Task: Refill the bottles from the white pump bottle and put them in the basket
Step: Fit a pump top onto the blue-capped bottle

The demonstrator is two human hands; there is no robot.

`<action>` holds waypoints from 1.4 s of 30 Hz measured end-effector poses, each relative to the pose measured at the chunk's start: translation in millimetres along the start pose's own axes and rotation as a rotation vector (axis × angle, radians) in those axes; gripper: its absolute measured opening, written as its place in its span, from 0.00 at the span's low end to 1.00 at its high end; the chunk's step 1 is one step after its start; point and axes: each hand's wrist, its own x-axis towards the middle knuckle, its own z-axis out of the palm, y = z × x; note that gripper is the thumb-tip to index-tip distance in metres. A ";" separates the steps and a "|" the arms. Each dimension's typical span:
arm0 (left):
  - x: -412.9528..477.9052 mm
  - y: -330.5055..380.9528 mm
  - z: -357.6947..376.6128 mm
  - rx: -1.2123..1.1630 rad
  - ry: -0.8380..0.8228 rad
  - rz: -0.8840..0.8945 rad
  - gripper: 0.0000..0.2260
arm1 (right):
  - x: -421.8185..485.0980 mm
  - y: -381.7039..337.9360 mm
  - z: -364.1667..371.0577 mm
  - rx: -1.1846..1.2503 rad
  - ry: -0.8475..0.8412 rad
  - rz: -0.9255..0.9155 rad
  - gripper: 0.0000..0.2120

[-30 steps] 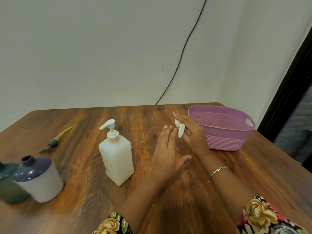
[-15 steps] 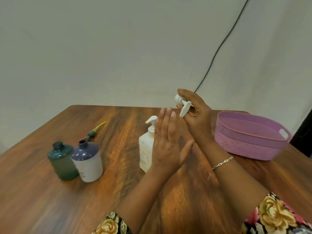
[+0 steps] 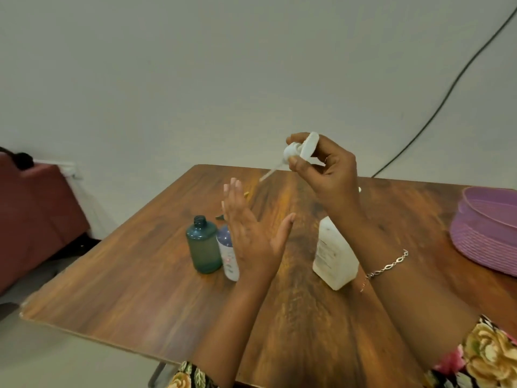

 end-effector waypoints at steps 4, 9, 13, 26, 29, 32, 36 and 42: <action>-1.7 -13.0 -24.0 -0.014 0.000 -0.244 0.42 | 3.2 -2.6 25.7 0.015 -0.010 0.042 0.13; -13.3 -26.6 -34.7 -0.019 0.003 -0.432 0.38 | 10.7 -1.6 47.4 0.048 -0.054 0.092 0.13; -18.7 -38.3 -34.6 0.037 -0.024 -0.461 0.37 | 11.2 2.4 62.5 0.032 -0.089 0.109 0.12; -22.4 -55.8 -23.8 0.229 0.022 -0.464 0.34 | -6.1 38.0 90.2 -0.103 -0.321 0.209 0.08; -22.0 -54.3 -19.6 0.261 0.033 -0.474 0.35 | -16.2 51.7 92.4 -0.157 -0.366 0.246 0.09; -21.7 -54.2 -16.5 0.284 0.040 -0.471 0.34 | -21.9 63.1 90.8 -0.135 -0.363 0.316 0.11; -22.7 -55.0 -14.1 0.315 0.049 -0.439 0.32 | -22.5 67.6 91.0 -0.133 -0.390 0.327 0.13; -23.4 -52.3 -13.9 0.375 0.025 -0.432 0.33 | -21.7 70.6 94.4 -0.159 -0.441 0.326 0.11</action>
